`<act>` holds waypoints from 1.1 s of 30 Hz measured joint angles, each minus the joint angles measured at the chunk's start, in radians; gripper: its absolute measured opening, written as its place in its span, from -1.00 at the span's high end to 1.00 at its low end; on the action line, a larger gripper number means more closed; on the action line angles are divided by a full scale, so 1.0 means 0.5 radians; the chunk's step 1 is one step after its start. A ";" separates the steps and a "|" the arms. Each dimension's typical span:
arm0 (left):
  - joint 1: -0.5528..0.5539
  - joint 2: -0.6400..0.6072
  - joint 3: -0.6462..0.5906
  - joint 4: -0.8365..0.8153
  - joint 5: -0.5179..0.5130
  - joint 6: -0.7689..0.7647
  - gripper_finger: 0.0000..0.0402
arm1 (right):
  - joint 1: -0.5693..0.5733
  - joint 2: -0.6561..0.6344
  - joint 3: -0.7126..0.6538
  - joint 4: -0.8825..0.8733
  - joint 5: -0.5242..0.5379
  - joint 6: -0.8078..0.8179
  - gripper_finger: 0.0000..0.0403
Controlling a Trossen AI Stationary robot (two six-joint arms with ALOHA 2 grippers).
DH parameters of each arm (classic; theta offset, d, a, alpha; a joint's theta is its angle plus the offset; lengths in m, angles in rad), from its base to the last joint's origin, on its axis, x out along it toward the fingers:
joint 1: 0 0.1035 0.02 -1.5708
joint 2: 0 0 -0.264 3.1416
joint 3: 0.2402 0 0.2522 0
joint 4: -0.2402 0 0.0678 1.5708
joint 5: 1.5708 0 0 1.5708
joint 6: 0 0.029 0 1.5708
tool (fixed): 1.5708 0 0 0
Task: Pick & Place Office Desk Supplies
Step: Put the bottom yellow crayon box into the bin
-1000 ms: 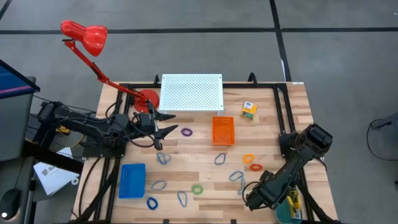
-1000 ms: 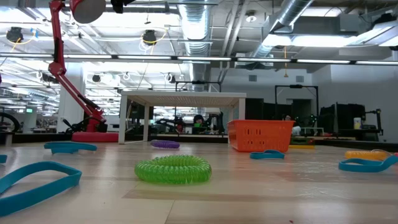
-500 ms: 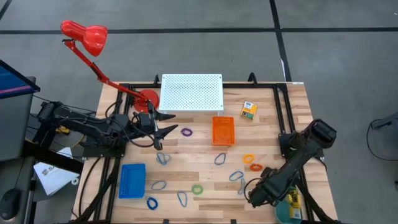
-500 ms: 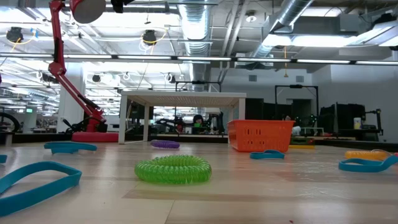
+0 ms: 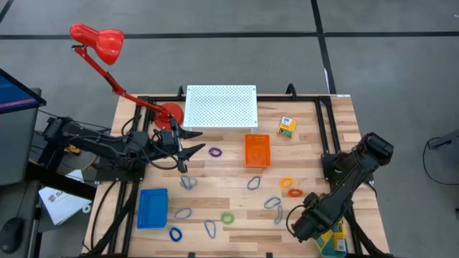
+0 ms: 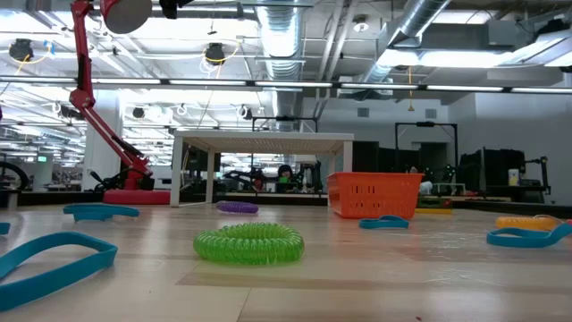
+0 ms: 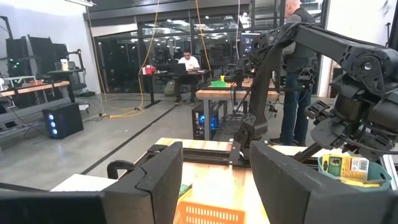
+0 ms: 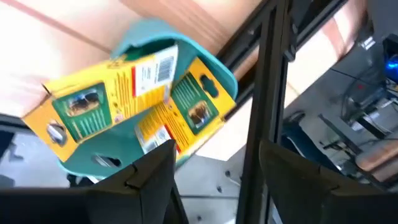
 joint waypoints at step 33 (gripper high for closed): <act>0.002 0.000 0.001 0.004 0.000 -0.001 0.10 | -0.026 0.283 -0.029 1.349 0.482 0.120 0.67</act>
